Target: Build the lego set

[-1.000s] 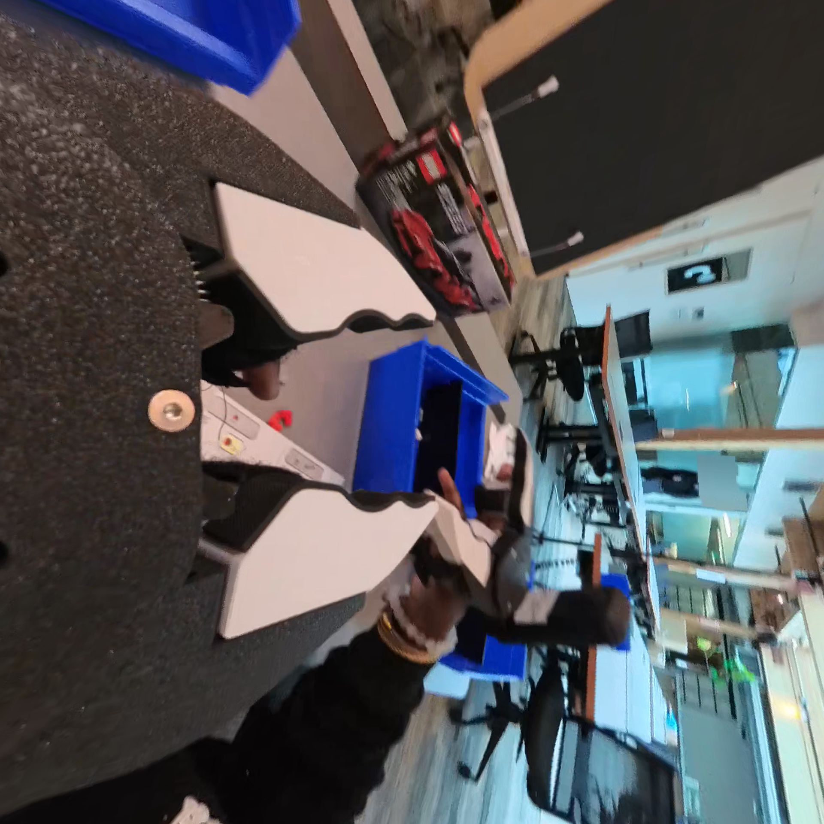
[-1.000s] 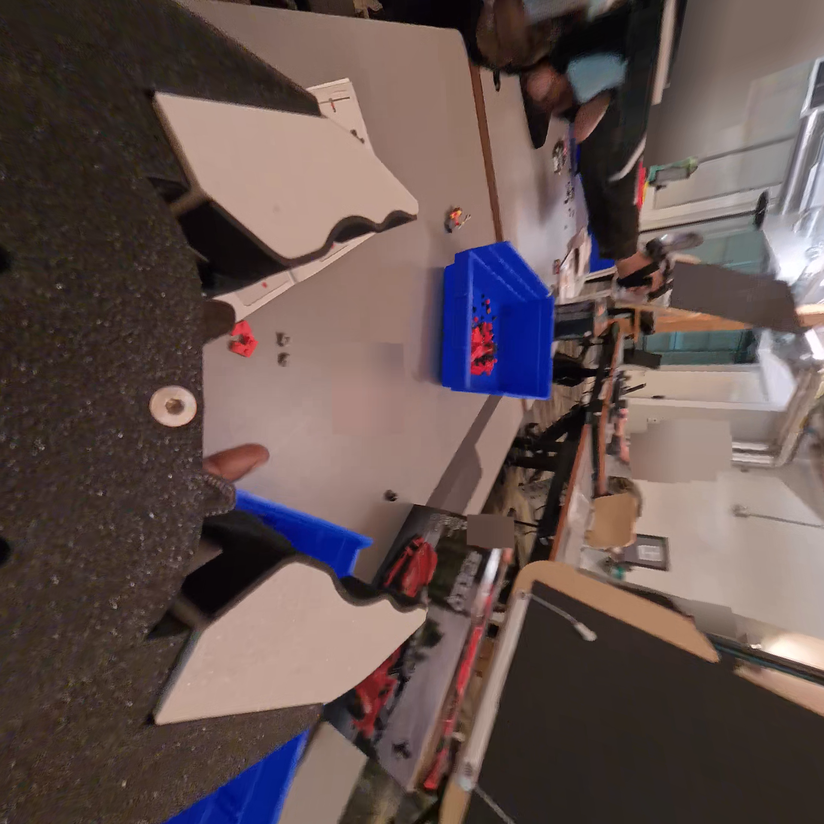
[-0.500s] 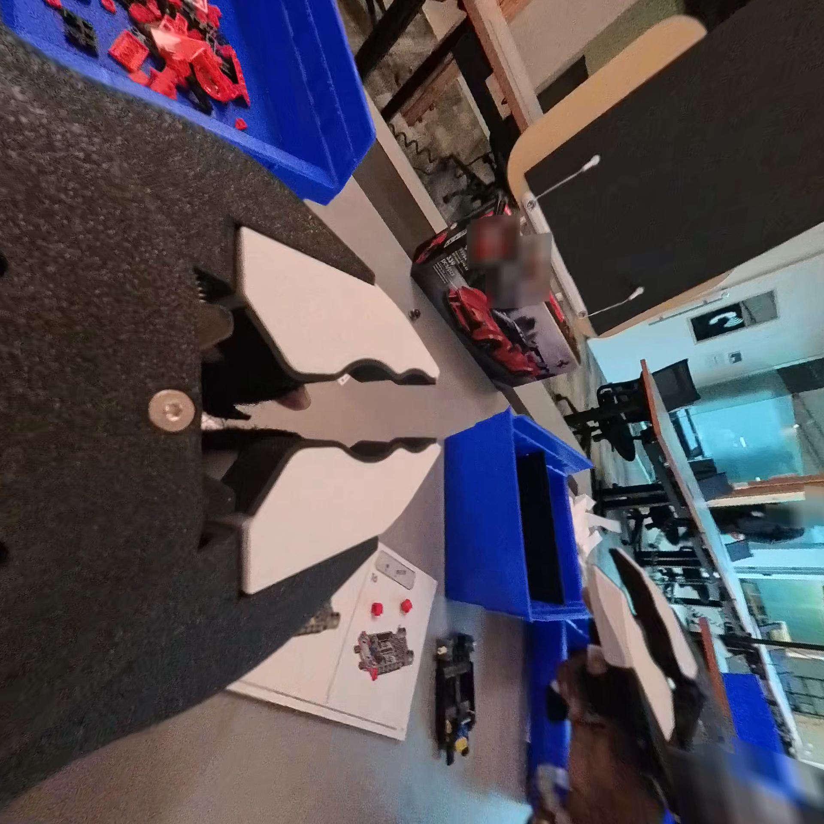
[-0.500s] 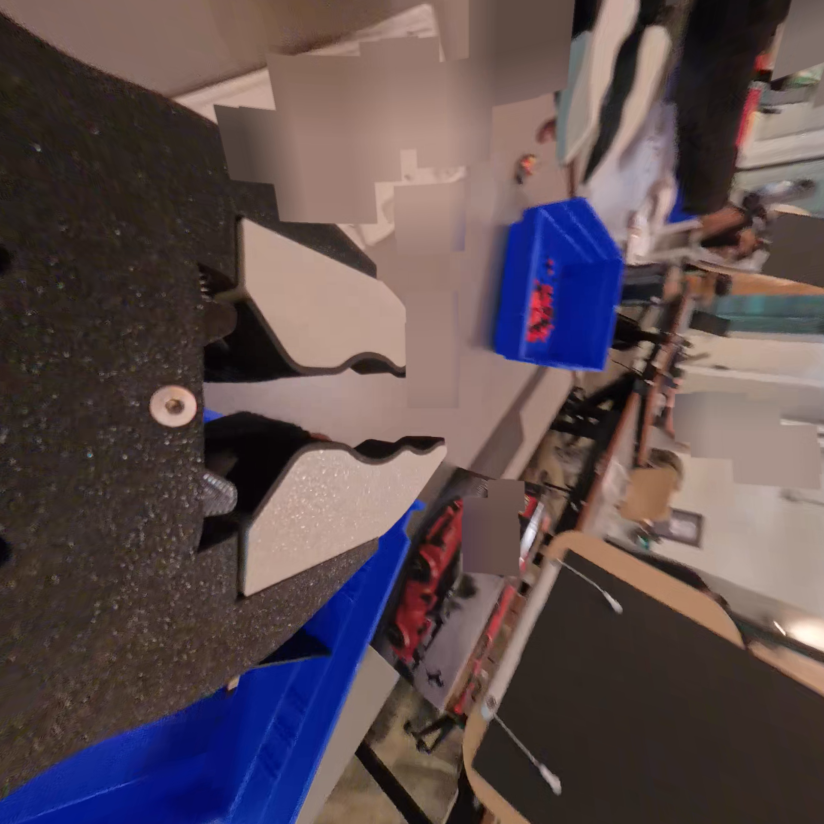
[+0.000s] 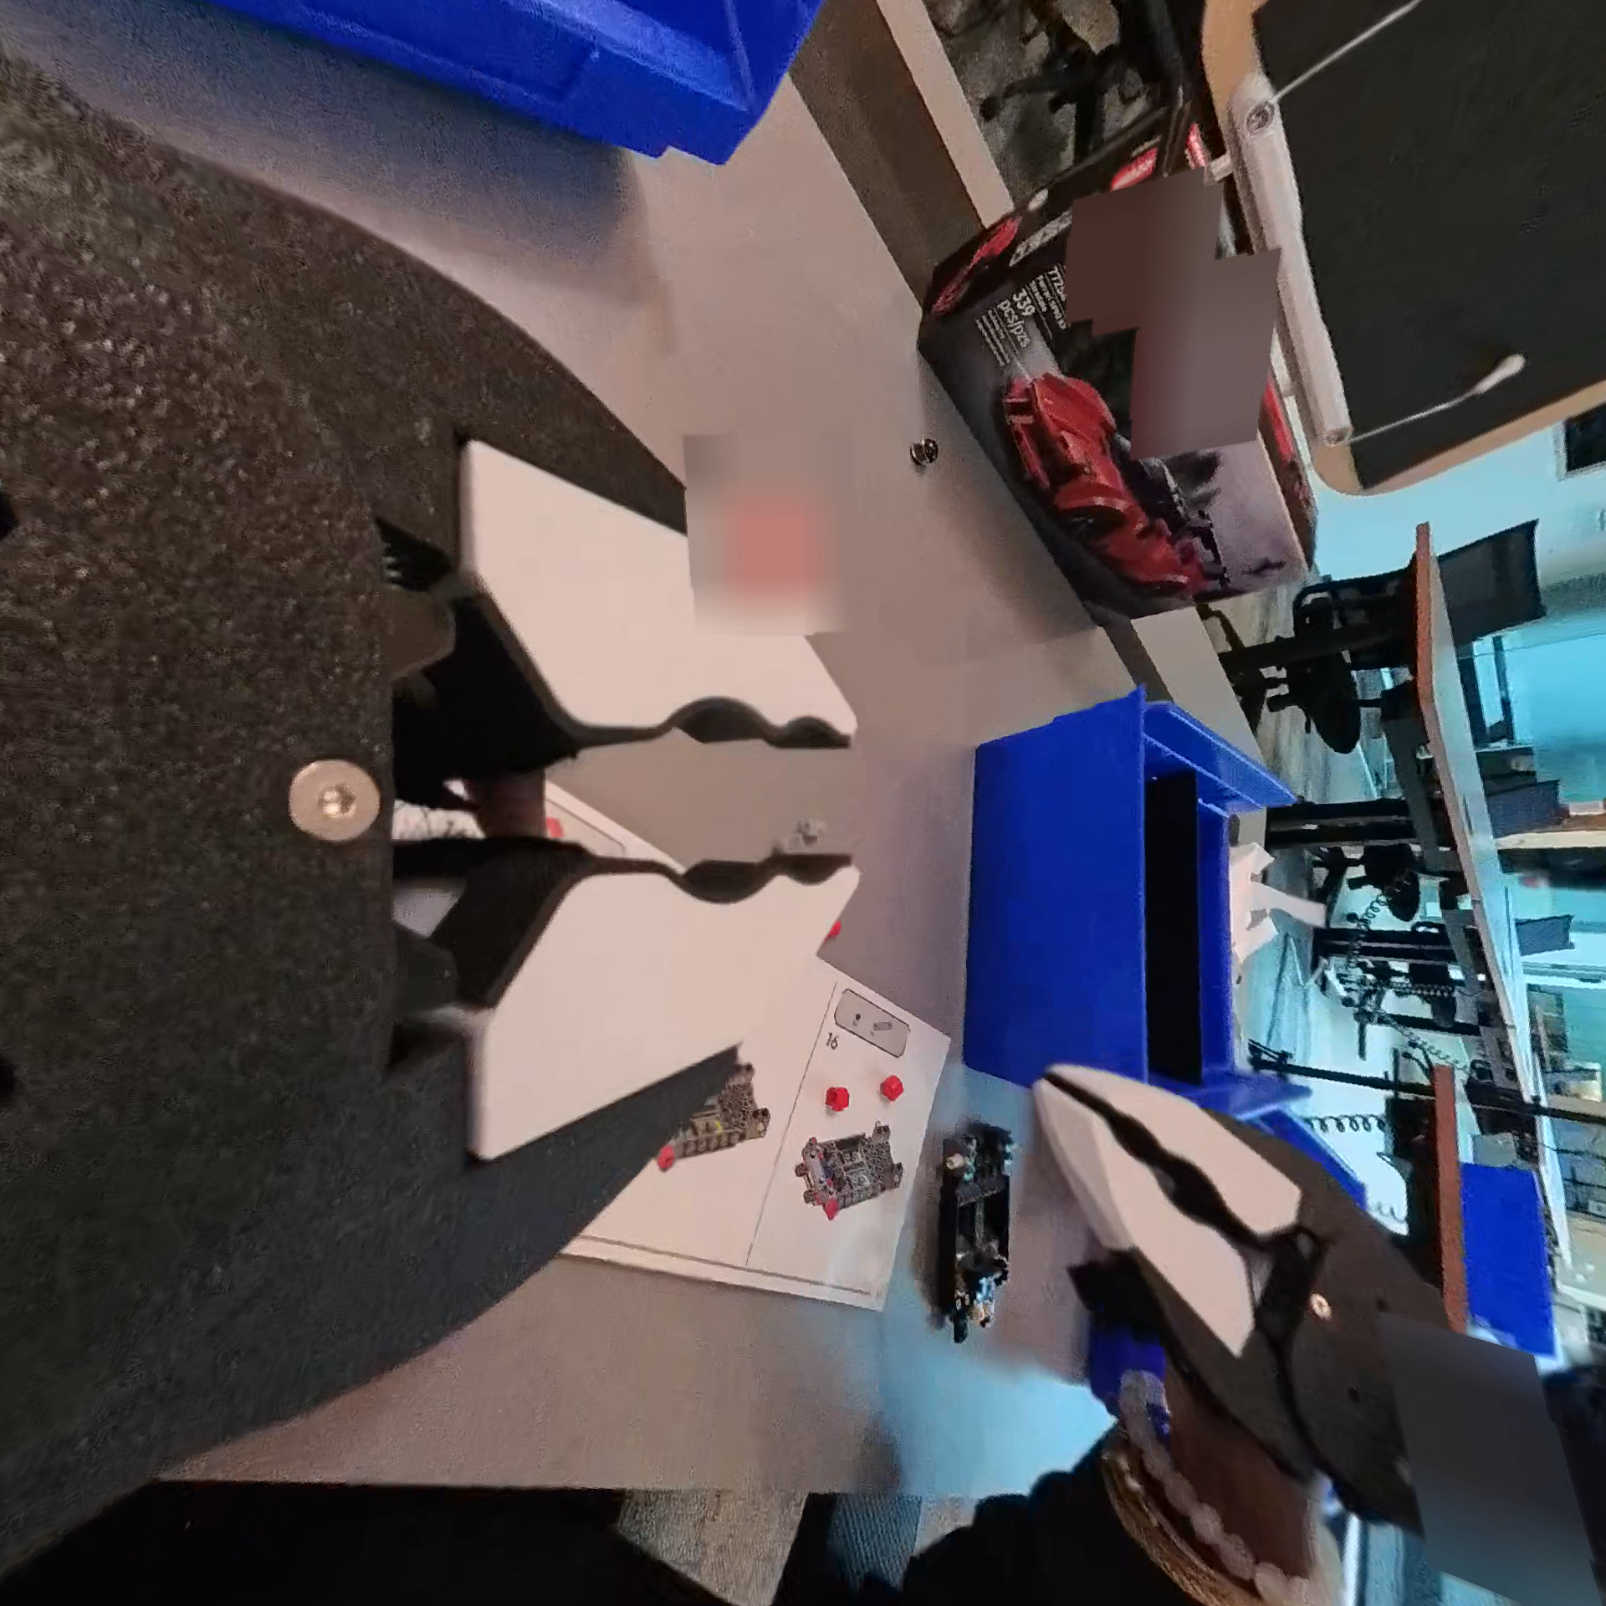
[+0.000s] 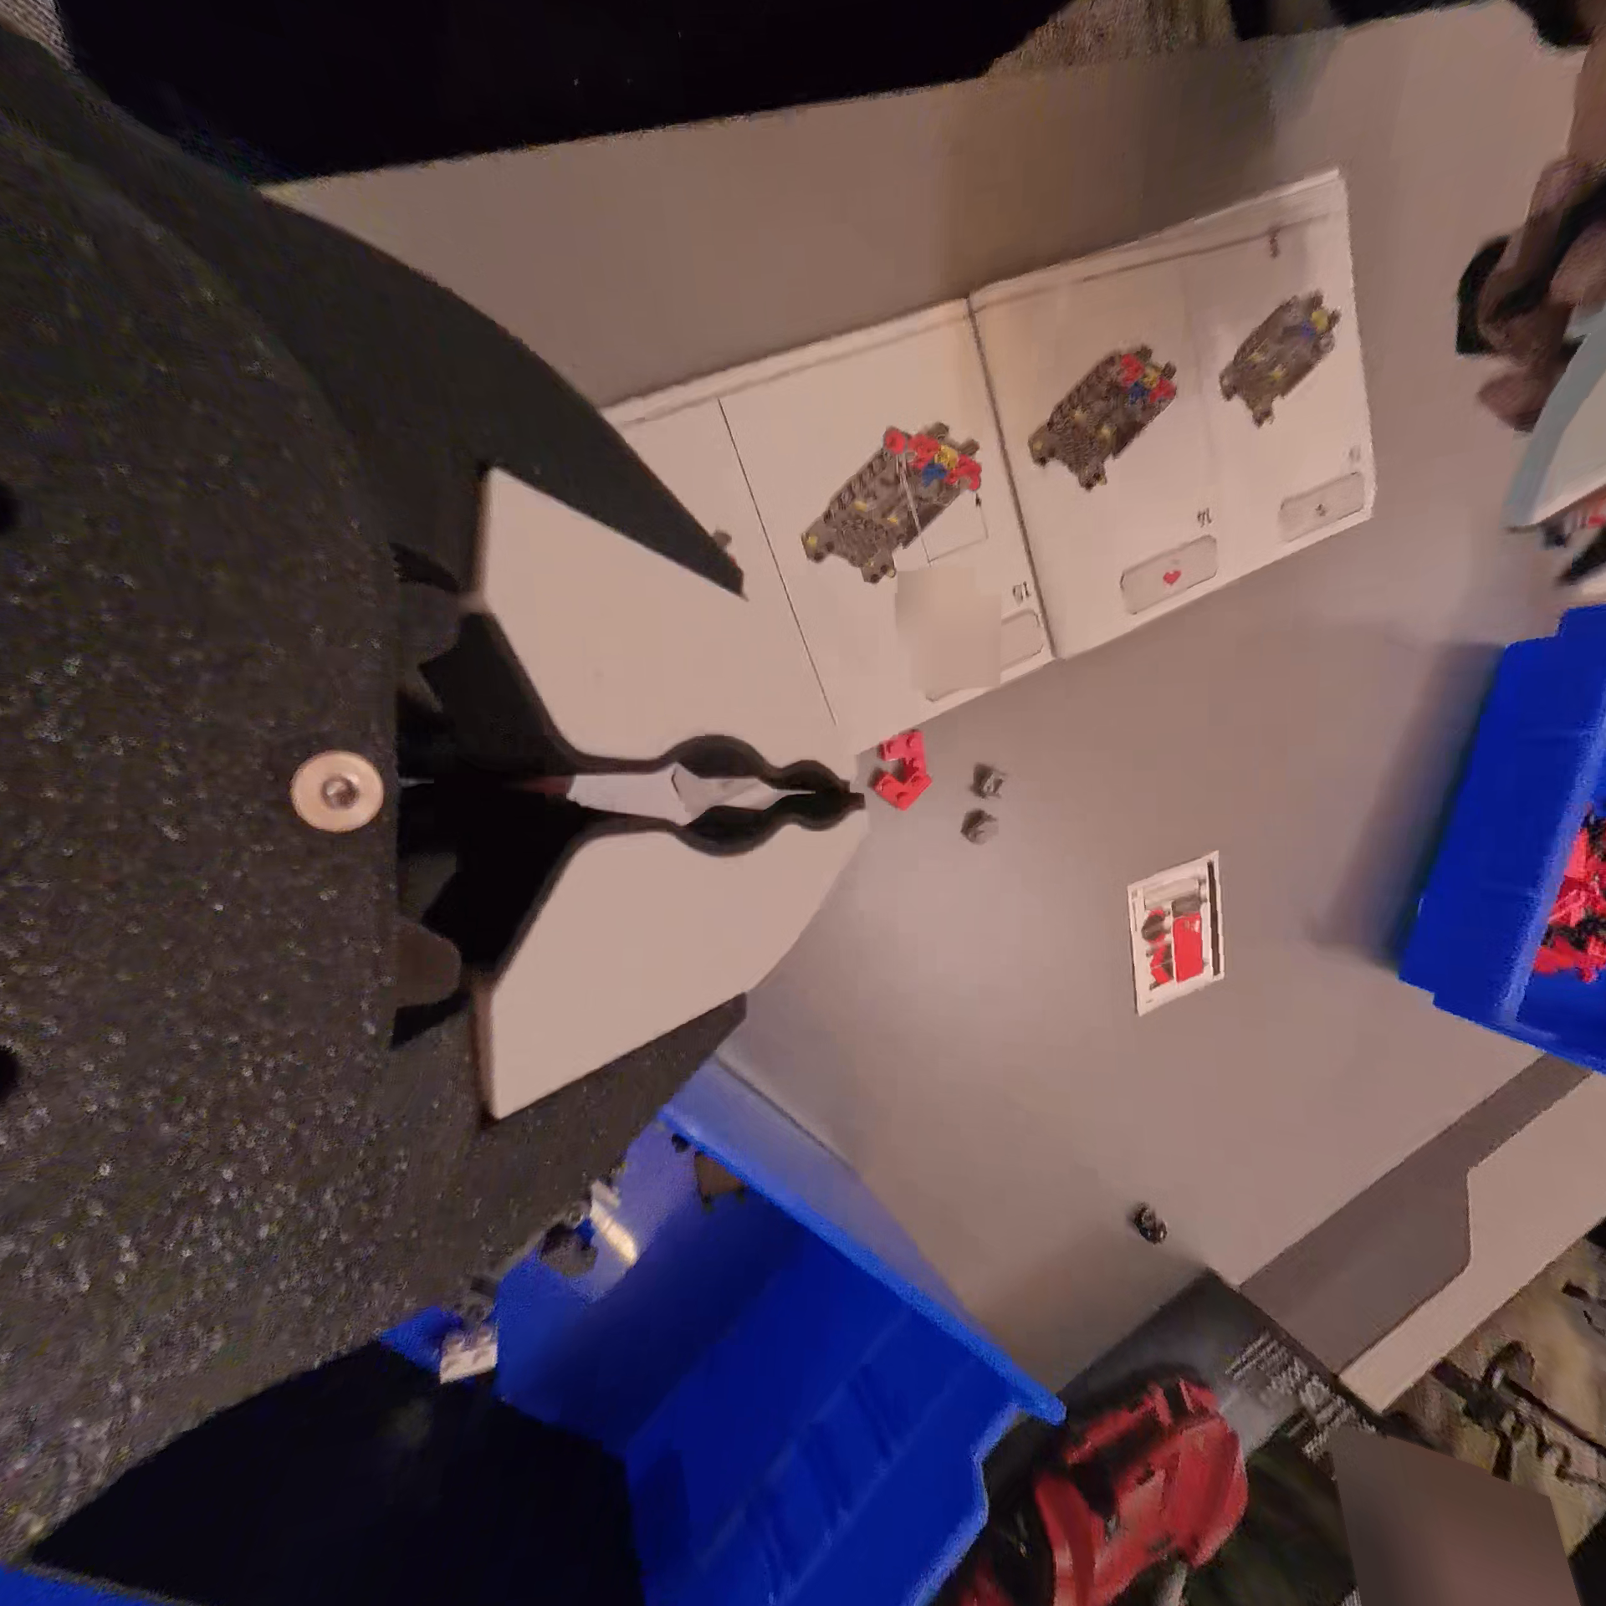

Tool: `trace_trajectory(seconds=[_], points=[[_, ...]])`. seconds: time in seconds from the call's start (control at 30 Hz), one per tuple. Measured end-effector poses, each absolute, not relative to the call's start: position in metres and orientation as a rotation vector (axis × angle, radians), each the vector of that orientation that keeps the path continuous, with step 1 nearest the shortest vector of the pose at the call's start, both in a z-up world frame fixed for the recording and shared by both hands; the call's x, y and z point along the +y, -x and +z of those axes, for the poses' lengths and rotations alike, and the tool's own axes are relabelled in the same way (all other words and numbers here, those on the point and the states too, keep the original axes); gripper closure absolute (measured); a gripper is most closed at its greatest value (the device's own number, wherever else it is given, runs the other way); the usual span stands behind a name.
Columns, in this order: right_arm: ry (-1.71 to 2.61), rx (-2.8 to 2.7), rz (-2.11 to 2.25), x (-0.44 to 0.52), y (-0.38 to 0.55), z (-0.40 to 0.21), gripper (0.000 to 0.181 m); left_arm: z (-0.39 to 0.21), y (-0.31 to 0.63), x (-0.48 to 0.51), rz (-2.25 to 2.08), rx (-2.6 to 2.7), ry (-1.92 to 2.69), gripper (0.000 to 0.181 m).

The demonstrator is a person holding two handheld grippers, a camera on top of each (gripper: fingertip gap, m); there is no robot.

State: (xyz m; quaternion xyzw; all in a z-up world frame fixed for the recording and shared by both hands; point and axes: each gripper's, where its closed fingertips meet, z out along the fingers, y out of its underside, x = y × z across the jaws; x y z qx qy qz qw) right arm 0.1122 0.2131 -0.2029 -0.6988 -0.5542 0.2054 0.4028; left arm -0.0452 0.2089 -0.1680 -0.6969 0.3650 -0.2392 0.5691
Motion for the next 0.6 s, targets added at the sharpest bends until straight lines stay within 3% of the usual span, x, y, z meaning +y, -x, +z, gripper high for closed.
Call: trace_trajectory(seconds=[0.07,0.2,0.33,0.6], points=[[1.804,-1.496,0.574,0.198,-0.114,-0.210,0.181,-0.174,0.048,0.209,-0.535,0.882,1.671,0.181],[1.813,-1.611,0.568,0.173,-0.118,-0.208,0.149,-0.182,0.038,0.198,-0.610,0.978,1.682,0.181],[2.075,-1.657,0.491,0.169,-0.137,-0.245,0.152,-0.212,0.036,0.198,-0.500,1.122,1.749,0.163],[2.222,-1.518,0.465,0.186,-0.135,-0.270,0.157,-0.233,0.014,0.191,-0.553,1.217,1.771,0.160]])
